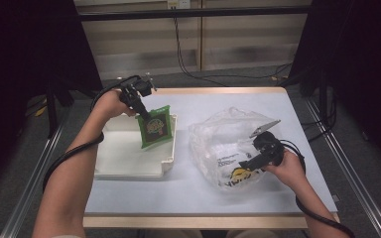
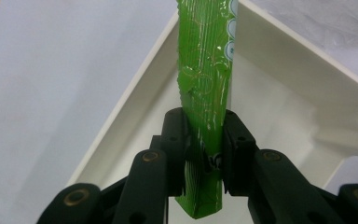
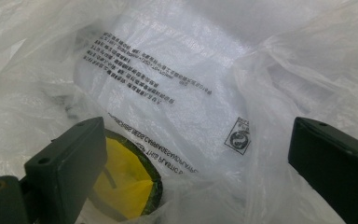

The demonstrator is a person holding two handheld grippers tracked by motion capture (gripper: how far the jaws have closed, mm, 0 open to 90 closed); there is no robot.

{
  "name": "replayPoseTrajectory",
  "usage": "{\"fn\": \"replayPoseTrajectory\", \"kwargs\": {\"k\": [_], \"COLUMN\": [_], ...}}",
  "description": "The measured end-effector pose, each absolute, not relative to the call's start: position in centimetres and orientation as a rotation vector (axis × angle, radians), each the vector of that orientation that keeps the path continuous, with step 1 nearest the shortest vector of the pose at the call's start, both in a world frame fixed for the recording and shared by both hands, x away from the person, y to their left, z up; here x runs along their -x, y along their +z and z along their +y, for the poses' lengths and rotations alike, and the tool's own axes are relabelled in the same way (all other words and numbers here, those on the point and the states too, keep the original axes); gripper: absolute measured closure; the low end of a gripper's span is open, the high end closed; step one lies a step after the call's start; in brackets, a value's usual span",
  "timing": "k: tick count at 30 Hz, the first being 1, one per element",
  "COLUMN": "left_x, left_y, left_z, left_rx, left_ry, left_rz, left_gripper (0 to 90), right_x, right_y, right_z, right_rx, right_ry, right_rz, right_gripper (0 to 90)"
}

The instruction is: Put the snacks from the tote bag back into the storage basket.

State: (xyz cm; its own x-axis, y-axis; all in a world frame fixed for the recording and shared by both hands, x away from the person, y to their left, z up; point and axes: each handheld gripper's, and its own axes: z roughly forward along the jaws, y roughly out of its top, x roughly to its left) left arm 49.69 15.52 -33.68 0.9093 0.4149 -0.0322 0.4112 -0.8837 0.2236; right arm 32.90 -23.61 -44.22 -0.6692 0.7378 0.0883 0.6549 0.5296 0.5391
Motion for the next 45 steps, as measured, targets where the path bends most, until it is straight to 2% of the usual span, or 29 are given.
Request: {"fn": "replayPoseTrajectory", "kwargs": {"k": [4, 9, 12, 16, 18, 22, 24, 30, 33, 34, 36, 38, 45], "left_x": [-49.7, -49.9, -49.6, -50.0, -49.9, -49.8, -50.0, -49.9, -49.9, -49.7, -49.7, -49.8, -49.3], "left_y": [-34.2, -34.2, -34.4, -34.2, -34.3, -34.3, -34.1, -34.1, -33.9, -33.9, -33.7, -33.5, -33.3], "left_z": [15.3, 15.1, 14.9, 15.0, 15.0, 15.4, 15.7, 16.4, 16.8, 16.9, 17.2, 17.3, 18.3], "left_rx": [-2.825, -2.833, -2.791, -2.844, -2.835, -2.775, -2.798, -2.783, -2.761, -2.732, -2.751, -2.753, -2.705], "left_ry": [0.046, 0.069, 0.087, 0.076, 0.083, 0.097, 0.121, 0.186, 0.215, 0.199, 0.205, 0.210, 0.206], "left_rz": [0.640, 0.574, 0.619, 0.521, 0.526, 0.590, 0.556, 0.638, 0.656, 0.709, 0.681, 0.717, 0.807], "left_gripper": [73.8, 73.1, 73.2, 73.0, 72.4, 60.5, 54.8, 32.1, 29.4, 27.7, 26.8, 20.6, 16.7], "right_x": [-32.9, -32.8, -32.8, -32.8, -32.8, -32.7, -32.7, -32.6, -32.5, -32.5, -32.5, -32.5, -32.6], "right_y": [-44.2, -44.2, -44.1, -44.1, -44.1, -44.0, -44.0, -43.8, -43.7, -43.7, -43.7, -43.7, -43.6], "right_z": [-23.8, -23.8, -23.8, -23.7, -23.6, -23.5, -23.5, -23.4, -23.3, -23.3, -23.3, -23.2, -23.0], "right_rx": [-1.194, -1.203, -1.190, -1.186, -1.187, -1.179, -1.181, -1.165, -1.171, -1.170, -1.171, -1.175, -1.160], "right_ry": [0.826, 0.823, 0.830, 0.823, 0.824, 0.825, 0.823, 0.830, 0.830, 0.829, 0.830, 0.827, 0.839], "right_rz": [2.607, 2.608, 2.606, 2.611, 2.608, 2.609, 2.609, 2.607, 2.606, 2.607, 2.607, 2.607, 2.610], "right_gripper": [4.3, 4.3, 4.3, 4.3, 4.3, 4.3, 4.3, 4.3, 4.3, 4.3, 4.3, 4.3, 4.3]}}
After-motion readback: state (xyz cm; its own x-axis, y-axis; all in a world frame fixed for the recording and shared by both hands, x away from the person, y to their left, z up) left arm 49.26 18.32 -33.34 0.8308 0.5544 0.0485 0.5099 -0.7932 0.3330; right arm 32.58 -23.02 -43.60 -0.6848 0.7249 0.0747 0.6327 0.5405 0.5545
